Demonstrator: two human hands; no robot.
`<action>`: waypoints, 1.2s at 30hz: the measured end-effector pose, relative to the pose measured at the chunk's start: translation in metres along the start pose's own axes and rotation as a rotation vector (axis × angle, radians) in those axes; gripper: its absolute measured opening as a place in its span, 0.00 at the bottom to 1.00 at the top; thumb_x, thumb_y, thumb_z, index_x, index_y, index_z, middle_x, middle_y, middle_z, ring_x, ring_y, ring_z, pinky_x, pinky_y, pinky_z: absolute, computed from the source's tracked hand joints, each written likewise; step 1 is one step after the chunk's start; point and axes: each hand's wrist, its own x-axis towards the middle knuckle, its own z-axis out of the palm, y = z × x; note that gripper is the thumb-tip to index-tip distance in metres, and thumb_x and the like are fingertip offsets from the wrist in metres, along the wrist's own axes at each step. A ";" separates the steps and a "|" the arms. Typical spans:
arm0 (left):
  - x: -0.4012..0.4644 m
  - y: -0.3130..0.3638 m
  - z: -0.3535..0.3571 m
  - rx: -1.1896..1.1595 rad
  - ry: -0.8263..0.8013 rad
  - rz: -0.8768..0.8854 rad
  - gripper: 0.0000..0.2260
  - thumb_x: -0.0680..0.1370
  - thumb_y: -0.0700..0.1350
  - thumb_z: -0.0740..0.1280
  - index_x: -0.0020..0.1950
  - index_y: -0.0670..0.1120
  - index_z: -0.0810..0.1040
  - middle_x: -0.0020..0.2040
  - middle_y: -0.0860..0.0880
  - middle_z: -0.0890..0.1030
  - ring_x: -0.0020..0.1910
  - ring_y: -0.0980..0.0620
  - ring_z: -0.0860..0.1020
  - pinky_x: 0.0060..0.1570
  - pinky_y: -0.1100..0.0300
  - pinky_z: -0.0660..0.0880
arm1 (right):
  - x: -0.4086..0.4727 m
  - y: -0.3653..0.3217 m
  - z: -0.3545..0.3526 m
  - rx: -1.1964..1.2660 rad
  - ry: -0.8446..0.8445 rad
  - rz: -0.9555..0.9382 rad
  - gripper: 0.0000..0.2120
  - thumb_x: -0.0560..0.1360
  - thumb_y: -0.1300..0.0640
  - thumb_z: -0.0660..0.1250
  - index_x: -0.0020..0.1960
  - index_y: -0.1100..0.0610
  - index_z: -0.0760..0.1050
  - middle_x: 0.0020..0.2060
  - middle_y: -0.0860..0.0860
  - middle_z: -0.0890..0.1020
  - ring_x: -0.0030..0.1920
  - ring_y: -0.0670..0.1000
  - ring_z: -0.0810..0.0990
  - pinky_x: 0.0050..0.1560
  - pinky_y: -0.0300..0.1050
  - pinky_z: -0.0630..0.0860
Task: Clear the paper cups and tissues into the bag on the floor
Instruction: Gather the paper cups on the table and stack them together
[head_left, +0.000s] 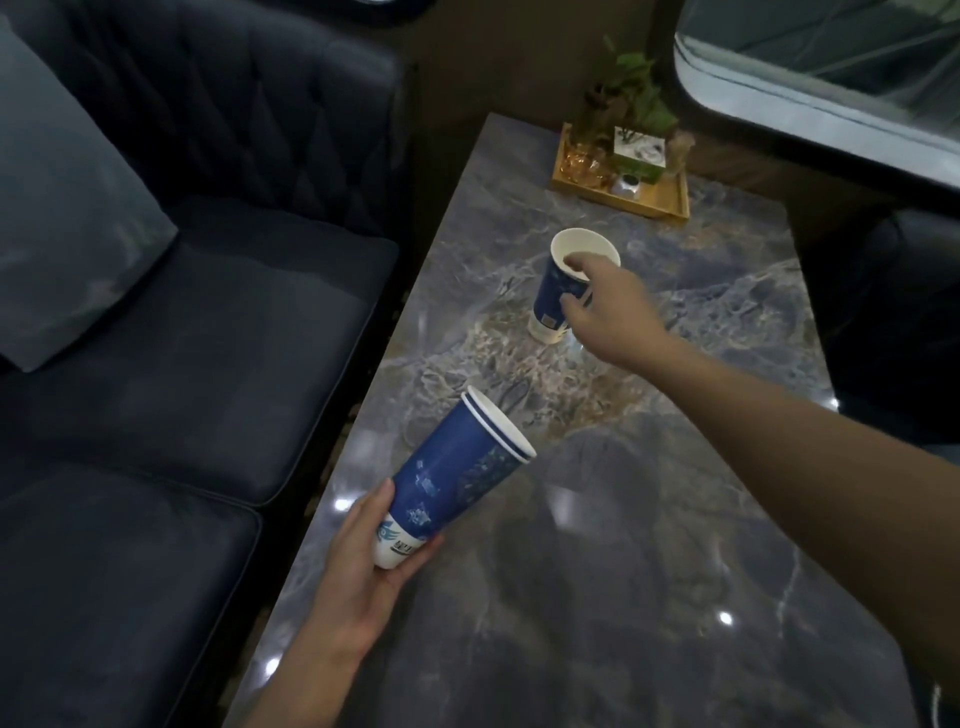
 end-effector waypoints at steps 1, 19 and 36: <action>0.001 0.000 -0.001 0.004 0.009 0.001 0.15 0.70 0.50 0.68 0.55 0.47 0.80 0.49 0.46 0.86 0.46 0.49 0.84 0.45 0.49 0.81 | 0.004 0.000 0.004 -0.019 -0.035 0.006 0.20 0.75 0.58 0.62 0.66 0.57 0.69 0.60 0.59 0.78 0.60 0.62 0.75 0.60 0.57 0.74; -0.051 -0.007 -0.020 0.026 0.050 -0.003 0.25 0.71 0.51 0.71 0.65 0.42 0.75 0.59 0.41 0.82 0.54 0.44 0.82 0.46 0.46 0.81 | -0.076 -0.009 -0.033 0.095 0.052 0.157 0.02 0.78 0.58 0.60 0.48 0.56 0.70 0.41 0.53 0.76 0.39 0.51 0.75 0.36 0.44 0.69; -0.141 -0.019 -0.037 0.048 -0.057 0.017 0.27 0.68 0.53 0.71 0.64 0.43 0.76 0.58 0.41 0.83 0.50 0.45 0.82 0.41 0.50 0.82 | -0.228 -0.067 -0.124 0.181 0.188 0.055 0.05 0.77 0.57 0.63 0.45 0.57 0.74 0.35 0.48 0.76 0.35 0.45 0.73 0.32 0.42 0.65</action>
